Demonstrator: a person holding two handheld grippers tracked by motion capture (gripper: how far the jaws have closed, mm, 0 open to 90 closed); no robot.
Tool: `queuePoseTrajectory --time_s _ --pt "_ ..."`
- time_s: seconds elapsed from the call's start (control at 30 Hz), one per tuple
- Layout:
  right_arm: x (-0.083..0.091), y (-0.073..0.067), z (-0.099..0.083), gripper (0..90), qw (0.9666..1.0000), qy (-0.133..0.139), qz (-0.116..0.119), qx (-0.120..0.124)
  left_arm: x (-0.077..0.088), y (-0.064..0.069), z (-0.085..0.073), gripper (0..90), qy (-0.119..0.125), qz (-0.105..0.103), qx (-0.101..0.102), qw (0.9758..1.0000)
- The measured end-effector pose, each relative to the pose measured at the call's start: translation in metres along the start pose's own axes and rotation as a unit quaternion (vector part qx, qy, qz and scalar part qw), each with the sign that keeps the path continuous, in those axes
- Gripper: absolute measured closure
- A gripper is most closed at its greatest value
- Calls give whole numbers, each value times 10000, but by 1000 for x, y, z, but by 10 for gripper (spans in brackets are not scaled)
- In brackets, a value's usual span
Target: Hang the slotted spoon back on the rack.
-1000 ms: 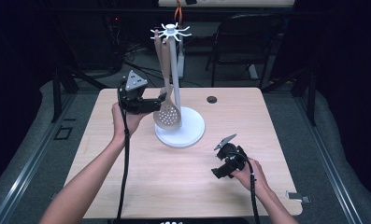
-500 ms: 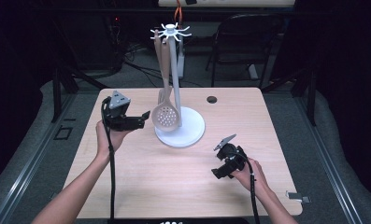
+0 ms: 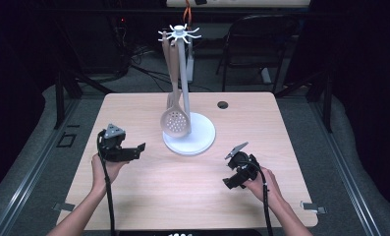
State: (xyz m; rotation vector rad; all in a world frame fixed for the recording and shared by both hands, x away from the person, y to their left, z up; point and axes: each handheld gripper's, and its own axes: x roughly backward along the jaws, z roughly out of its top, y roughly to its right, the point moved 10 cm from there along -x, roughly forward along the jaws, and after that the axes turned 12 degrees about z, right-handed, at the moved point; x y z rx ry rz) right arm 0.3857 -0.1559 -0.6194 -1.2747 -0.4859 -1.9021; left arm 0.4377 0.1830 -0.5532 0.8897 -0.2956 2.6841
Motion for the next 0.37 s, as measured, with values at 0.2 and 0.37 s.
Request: queuePoseTrajectory --time_s 0.2,0.37 --pt "-1 0 0 136 10000 -69 2 -3 -3 1 -11 138 -117 -62 52 9999" --pt "0 1 1 130 10000 -3 -70 7 -3 -2 -16 114 -105 6 87 9999"
